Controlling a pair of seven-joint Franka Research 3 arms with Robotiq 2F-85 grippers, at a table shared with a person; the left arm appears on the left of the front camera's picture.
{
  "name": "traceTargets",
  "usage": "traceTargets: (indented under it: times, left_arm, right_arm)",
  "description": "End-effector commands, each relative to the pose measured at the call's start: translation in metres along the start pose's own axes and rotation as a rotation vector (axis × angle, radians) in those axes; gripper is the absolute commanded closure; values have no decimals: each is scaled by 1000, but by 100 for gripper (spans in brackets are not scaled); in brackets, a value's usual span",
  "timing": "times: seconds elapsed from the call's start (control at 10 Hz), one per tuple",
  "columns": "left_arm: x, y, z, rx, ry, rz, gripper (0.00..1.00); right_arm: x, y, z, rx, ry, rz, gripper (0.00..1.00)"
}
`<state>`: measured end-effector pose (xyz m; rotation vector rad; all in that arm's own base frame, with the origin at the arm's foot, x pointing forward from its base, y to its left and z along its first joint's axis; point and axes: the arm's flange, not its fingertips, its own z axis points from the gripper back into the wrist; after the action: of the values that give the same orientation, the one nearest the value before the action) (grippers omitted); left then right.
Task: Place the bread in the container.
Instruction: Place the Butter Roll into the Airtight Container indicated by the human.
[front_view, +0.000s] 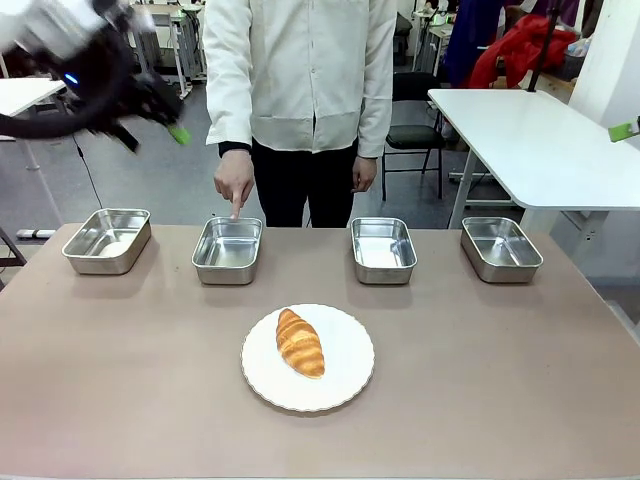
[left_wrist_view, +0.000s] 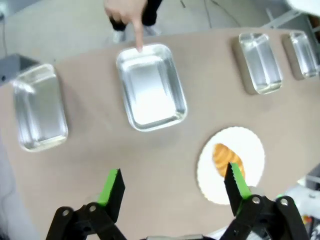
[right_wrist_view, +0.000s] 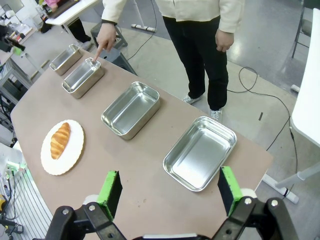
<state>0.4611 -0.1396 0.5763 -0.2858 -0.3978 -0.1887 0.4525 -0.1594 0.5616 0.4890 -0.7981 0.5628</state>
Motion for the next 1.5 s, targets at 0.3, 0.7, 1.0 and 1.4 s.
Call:
traceTargets:
  times: [0.3,0.7,1.0,1.4]
  left_arm:
    - [-24,-47,-96,-49,21,202,0]
    - [-22,-50,-91,-45,24,179,0]
    - [-22,-50,-91,-45,24,179,0]
    - [-46,-101,-106,27,82,269,0]
  right_arm:
    - [1,-1,0,8,-16,5,0]
    - [1,-1,0,8,-16,5,0]
    - [1,-1,0,8,-16,5,0]
    - [1,-1,0,8,-16,5,0]
